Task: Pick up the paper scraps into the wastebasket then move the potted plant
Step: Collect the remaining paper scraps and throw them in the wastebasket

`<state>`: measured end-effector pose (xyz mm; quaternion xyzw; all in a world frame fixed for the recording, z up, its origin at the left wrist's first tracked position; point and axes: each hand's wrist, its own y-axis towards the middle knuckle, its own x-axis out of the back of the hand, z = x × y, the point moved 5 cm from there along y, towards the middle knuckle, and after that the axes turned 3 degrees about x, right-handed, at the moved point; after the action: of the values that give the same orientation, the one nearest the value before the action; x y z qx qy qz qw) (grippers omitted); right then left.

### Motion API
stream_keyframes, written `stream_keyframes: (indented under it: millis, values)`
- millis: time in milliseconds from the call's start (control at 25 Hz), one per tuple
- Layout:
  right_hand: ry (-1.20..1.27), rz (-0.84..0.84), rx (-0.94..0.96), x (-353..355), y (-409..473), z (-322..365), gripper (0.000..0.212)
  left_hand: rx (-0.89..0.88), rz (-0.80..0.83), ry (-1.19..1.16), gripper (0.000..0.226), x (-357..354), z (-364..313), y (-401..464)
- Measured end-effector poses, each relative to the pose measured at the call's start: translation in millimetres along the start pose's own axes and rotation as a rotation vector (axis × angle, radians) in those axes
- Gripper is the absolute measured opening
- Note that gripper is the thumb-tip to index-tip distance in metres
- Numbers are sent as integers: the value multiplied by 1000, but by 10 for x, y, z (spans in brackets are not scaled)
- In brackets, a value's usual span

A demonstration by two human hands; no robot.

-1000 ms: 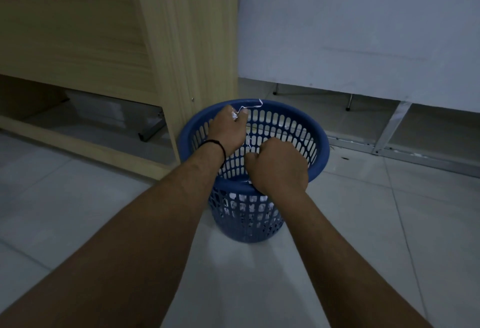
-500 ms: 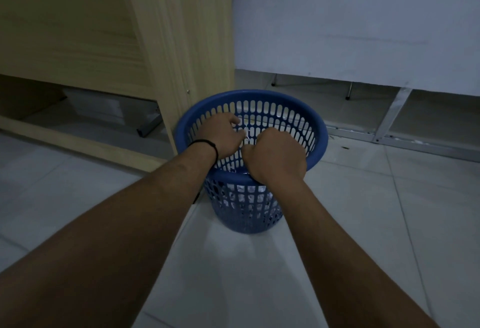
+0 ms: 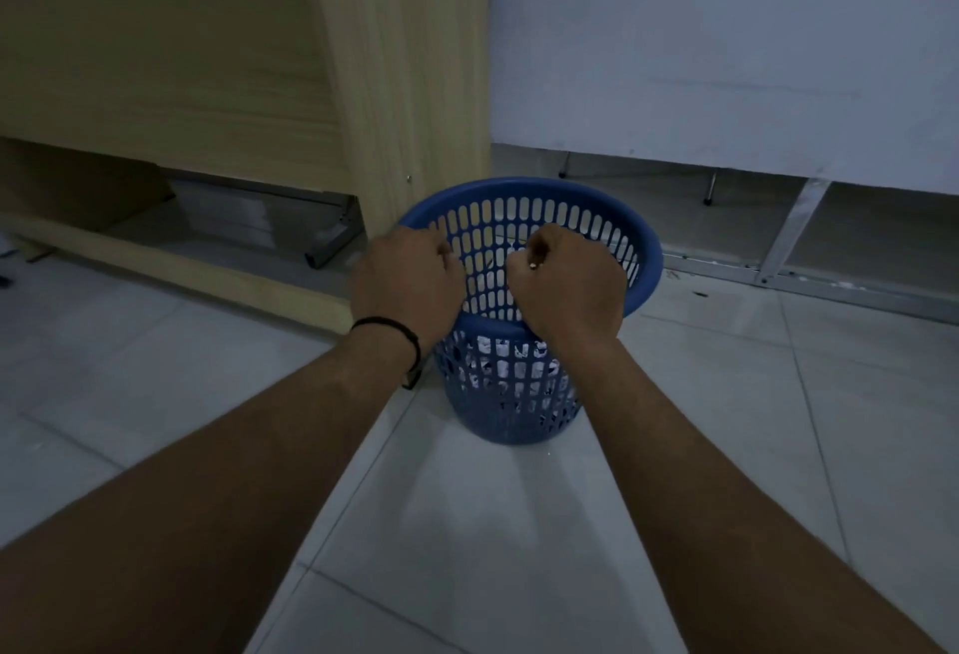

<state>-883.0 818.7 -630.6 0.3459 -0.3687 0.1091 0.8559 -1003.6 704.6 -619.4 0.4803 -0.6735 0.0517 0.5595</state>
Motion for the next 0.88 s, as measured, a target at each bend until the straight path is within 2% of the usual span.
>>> stream_keyframes:
  millis: [200, 400, 560, 760, 880]
  values:
    - [68, -85, 167, 215, -183, 397, 39, 53, -23, -7, 30, 526, 125, -343]
    - [131, -91, 279, 320, -817, 1140, 35, 134, -78, 0, 32, 1162, 552, -866]
    - [137, -25, 358, 291, -1517, 1827, 38, 209, -167, -94, 28, 1804, 1255, -1533]
    - [211, 99, 472, 279, -2409, 2730, 41, 309, -223, -29, 24, 2611, 2280, -2324]
    - [170, 170, 644, 214, -3041, 3487, 39, 380, -240, 67, 24, 3153, 2961, -2871]
